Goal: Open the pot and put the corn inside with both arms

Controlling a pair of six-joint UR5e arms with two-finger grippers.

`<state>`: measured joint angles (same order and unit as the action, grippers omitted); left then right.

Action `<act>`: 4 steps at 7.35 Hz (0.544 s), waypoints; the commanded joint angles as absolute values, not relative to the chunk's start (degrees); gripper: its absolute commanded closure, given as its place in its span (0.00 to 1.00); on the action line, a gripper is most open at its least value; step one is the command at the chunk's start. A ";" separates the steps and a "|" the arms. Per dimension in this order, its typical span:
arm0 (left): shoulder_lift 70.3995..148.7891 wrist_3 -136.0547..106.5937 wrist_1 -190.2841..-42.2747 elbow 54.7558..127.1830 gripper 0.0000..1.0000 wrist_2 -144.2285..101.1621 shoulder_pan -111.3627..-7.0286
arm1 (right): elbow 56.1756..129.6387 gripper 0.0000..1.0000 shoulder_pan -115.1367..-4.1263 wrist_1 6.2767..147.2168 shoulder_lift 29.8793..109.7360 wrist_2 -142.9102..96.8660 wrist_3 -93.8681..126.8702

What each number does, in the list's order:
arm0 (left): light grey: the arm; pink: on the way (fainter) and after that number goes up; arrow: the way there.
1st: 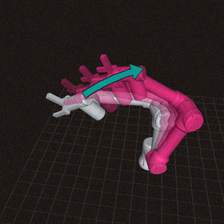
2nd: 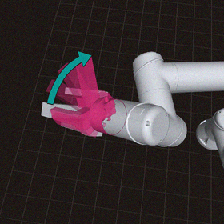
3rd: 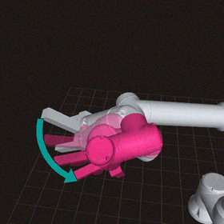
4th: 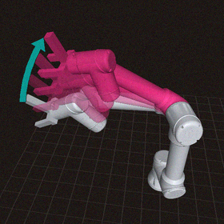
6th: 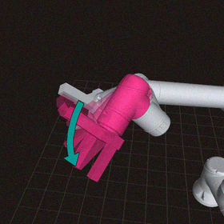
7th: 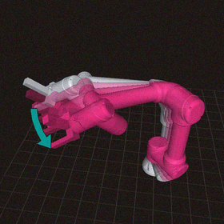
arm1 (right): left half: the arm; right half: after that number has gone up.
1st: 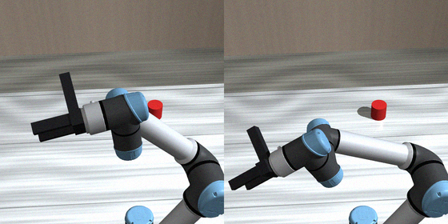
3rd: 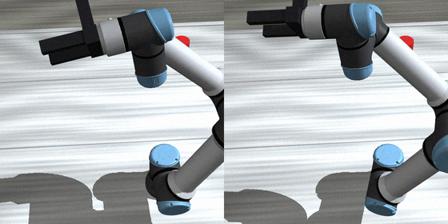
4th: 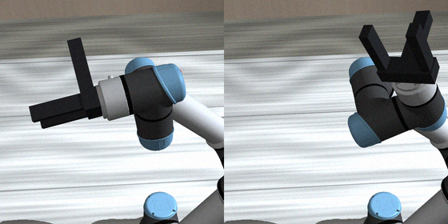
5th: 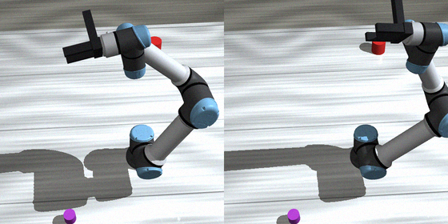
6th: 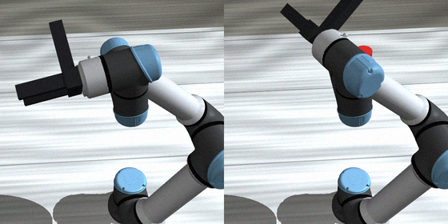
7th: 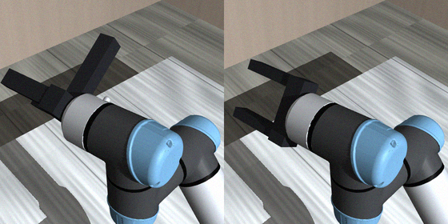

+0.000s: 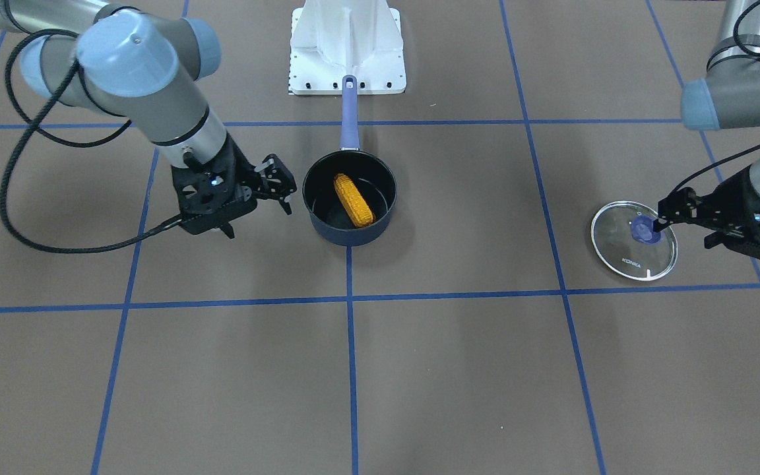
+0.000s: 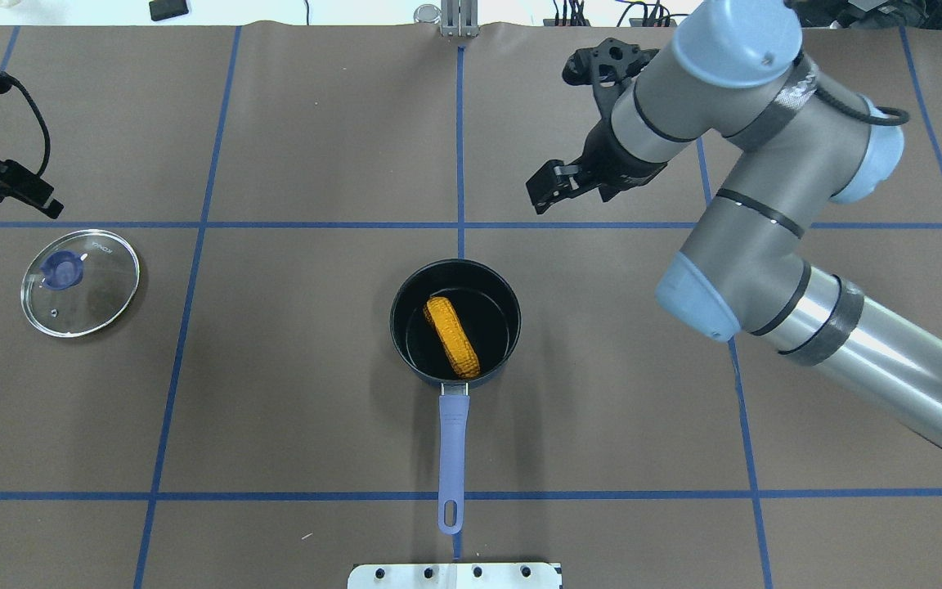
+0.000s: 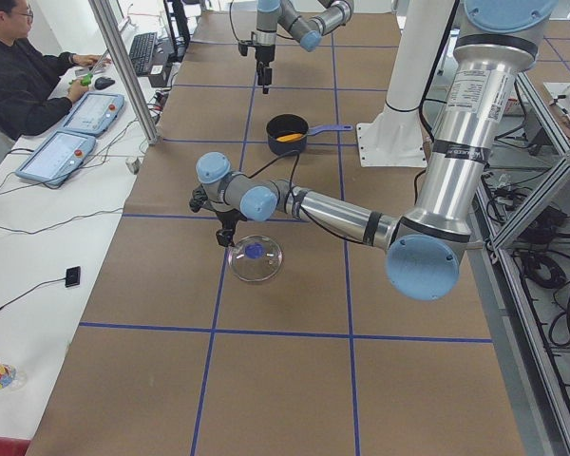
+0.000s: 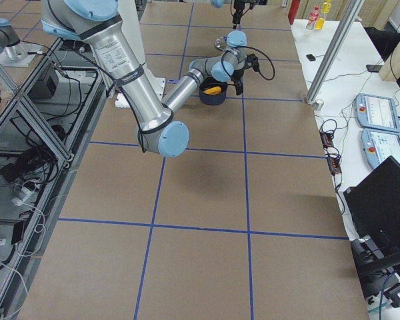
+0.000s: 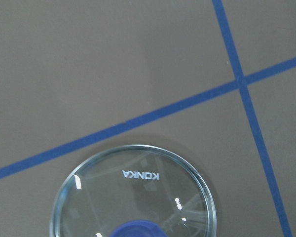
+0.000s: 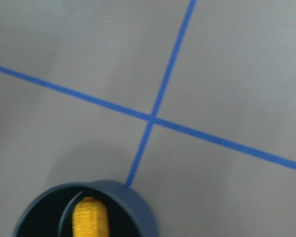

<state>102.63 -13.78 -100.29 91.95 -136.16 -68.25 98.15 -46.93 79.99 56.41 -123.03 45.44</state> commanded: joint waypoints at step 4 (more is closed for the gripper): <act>99.23 -2.20 -99.23 91.67 0.00 -136.23 -75.85 | 100.09 0.00 -57.64 79.10 69.66 -125.24 39.55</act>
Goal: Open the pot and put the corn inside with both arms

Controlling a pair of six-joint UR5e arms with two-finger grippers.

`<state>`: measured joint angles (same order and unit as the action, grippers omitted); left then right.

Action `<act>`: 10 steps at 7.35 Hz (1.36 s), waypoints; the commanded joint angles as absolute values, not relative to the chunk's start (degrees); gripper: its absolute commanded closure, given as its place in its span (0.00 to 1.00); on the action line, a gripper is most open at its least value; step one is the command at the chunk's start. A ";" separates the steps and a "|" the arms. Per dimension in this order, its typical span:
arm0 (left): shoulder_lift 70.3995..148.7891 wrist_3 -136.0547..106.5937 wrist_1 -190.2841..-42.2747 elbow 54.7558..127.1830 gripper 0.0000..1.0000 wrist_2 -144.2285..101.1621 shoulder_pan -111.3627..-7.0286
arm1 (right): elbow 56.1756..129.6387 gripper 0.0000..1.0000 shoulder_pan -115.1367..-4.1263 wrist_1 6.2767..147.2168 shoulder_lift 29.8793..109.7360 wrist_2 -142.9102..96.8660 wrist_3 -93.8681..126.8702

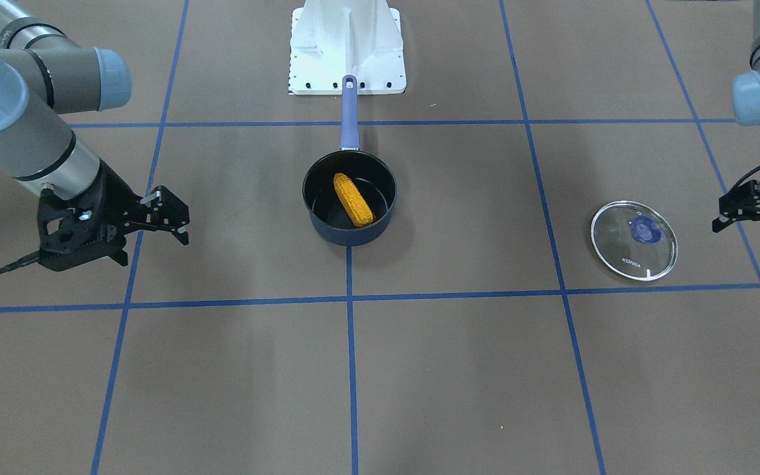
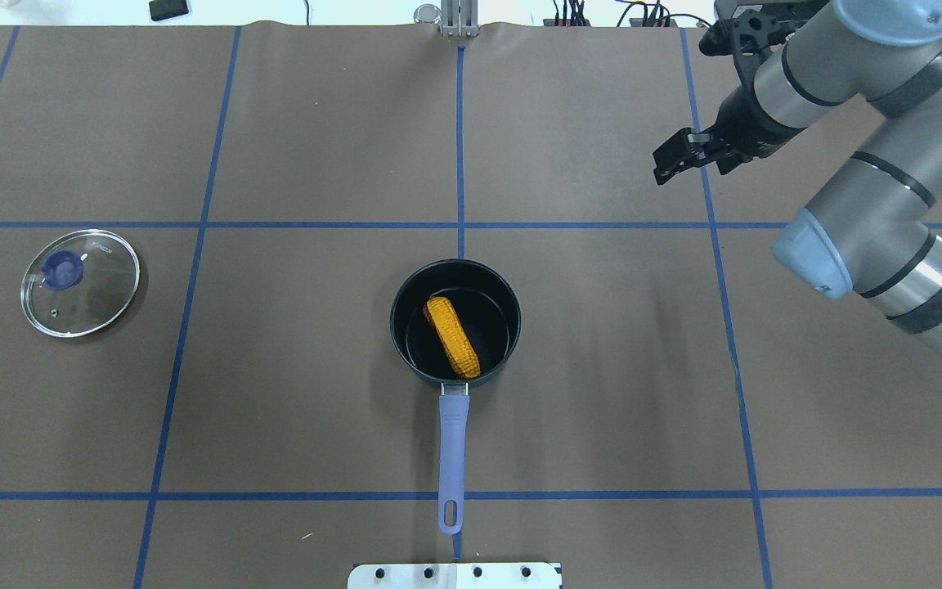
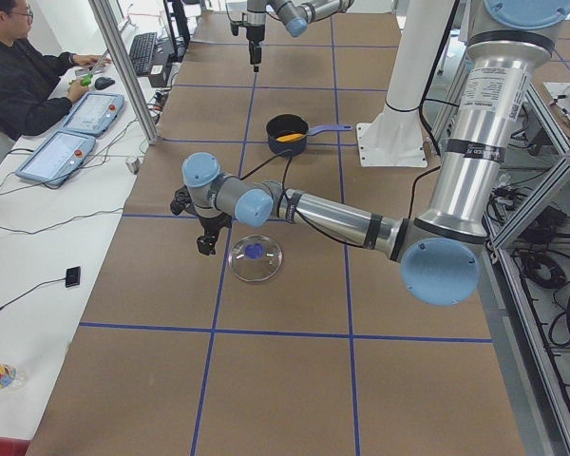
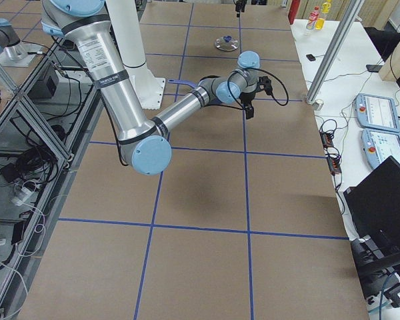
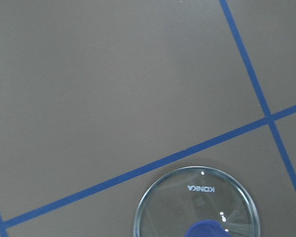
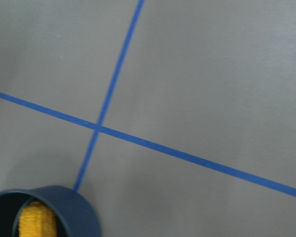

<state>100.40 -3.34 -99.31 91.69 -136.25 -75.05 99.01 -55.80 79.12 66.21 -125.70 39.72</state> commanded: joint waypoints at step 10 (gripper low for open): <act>94.84 4.04 -95.04 86.48 0.00 -136.14 -83.83 | 95.45 0.00 -85.59 92.37 90.33 -131.66 5.11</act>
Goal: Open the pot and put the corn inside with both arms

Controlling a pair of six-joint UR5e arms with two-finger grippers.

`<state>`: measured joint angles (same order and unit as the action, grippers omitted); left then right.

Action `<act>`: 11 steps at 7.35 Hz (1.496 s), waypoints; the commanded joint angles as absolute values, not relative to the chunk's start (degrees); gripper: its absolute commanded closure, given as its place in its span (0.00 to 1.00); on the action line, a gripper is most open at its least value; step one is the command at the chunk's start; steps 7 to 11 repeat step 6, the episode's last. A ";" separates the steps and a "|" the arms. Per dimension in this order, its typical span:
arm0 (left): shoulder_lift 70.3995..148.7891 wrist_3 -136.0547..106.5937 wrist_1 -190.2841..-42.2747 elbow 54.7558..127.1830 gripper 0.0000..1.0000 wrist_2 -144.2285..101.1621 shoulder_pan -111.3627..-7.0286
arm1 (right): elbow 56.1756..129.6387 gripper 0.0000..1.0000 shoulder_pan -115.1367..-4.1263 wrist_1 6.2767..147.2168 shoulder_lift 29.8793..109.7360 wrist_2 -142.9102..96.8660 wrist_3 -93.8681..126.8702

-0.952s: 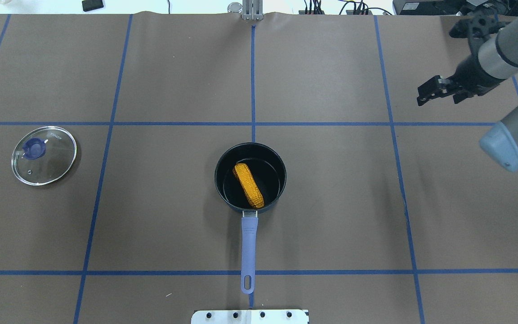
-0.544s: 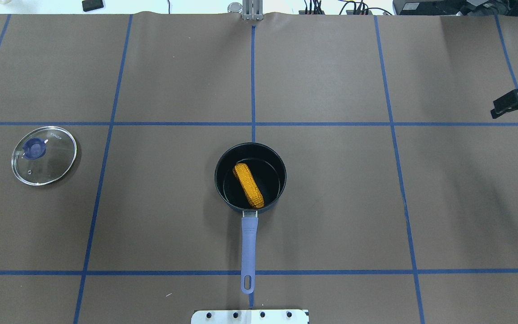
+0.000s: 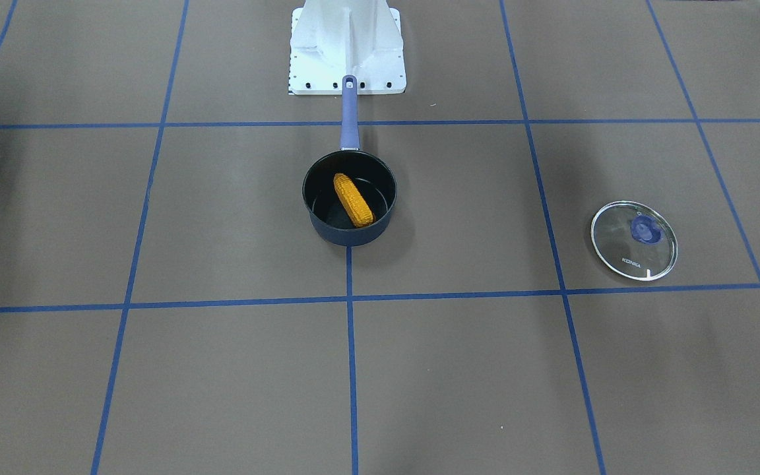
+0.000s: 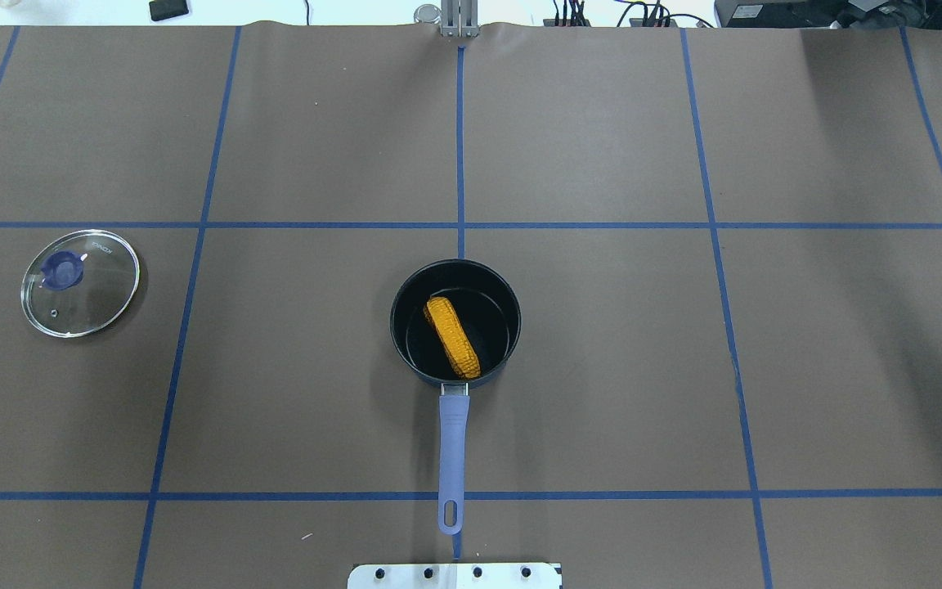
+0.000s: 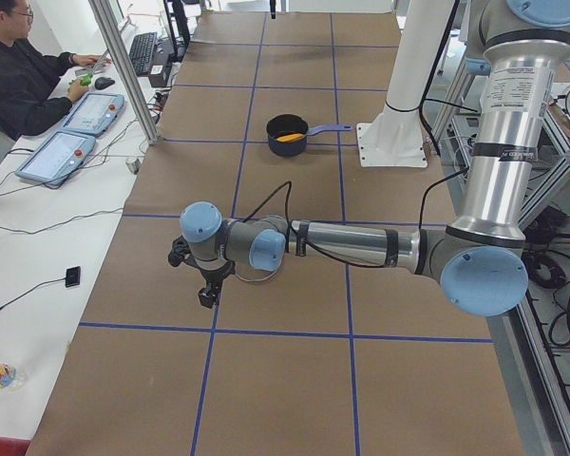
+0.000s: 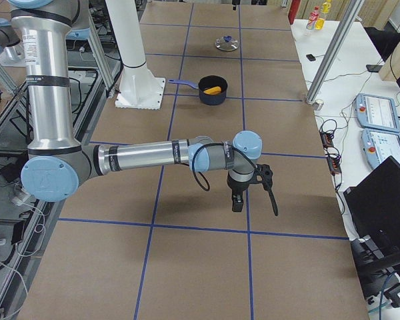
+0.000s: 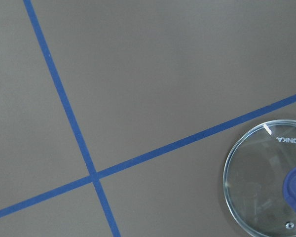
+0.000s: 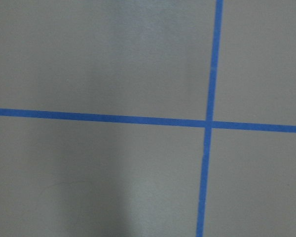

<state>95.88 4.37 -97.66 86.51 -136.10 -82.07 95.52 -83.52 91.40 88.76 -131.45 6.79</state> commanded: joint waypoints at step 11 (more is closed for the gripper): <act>93.60 3.96 -94.13 86.84 0.00 -136.05 -85.43 | 97.03 0.00 -86.04 91.67 92.20 -131.75 5.01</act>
